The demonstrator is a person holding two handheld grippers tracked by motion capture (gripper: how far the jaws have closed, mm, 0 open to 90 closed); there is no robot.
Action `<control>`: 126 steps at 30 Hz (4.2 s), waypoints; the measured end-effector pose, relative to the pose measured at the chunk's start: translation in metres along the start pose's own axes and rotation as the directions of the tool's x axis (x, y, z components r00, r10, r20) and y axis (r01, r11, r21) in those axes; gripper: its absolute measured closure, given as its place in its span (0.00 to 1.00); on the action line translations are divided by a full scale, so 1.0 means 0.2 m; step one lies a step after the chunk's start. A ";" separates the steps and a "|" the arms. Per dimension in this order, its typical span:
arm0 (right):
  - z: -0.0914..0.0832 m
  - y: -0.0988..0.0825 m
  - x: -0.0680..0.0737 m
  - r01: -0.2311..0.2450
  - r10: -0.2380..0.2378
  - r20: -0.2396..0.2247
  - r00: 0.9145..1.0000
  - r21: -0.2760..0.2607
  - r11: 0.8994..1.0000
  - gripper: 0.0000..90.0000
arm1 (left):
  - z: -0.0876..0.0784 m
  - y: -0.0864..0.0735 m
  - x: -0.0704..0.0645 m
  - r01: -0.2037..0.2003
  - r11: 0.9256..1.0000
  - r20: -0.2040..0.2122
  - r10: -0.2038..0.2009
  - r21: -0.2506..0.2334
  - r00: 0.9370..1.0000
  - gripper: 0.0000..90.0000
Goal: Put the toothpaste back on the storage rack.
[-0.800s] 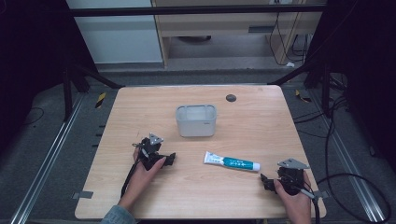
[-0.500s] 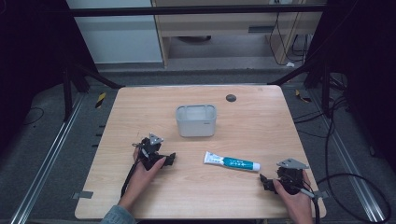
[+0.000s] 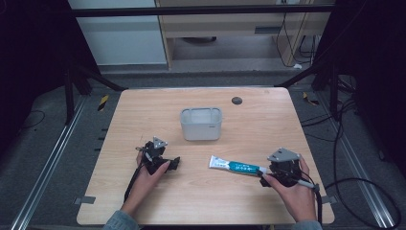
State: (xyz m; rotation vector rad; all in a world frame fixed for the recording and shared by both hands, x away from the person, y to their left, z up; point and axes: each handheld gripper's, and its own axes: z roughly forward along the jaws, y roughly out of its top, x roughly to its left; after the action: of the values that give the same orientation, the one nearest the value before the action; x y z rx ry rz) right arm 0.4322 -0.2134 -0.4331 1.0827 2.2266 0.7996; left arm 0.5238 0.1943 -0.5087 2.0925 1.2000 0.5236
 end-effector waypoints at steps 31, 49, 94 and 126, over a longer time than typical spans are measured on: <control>0.44 0.35 0.21 0.353 -0.272 -0.352 0.896 0.190 0.916 0.40 | 0.00 0.00 0.00 -0.004 1.000 0.003 0.004 0.001 1.000 0.00; 0.53 0.35 0.20 0.388 -0.273 -0.417 0.867 0.223 0.894 0.50 | 0.00 0.00 0.00 -0.004 1.000 0.003 0.004 0.001 1.000 0.00; 0.61 0.39 0.21 0.479 -0.308 -0.492 0.815 0.272 0.834 0.66 | 0.00 0.00 0.00 -0.004 1.000 0.003 0.004 0.001 1.000 0.00; 0.44 0.46 0.12 0.315 -0.185 -0.416 0.890 0.269 0.910 0.88 | 0.00 0.00 0.00 -0.005 1.000 0.004 0.005 0.001 1.000 0.00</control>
State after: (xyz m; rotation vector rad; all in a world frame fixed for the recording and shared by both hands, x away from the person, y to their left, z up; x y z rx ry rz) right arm 0.5250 -0.1228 -0.4347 0.7938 2.8449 0.5698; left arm 0.5237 0.1948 -0.5086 2.0971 1.1931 0.5205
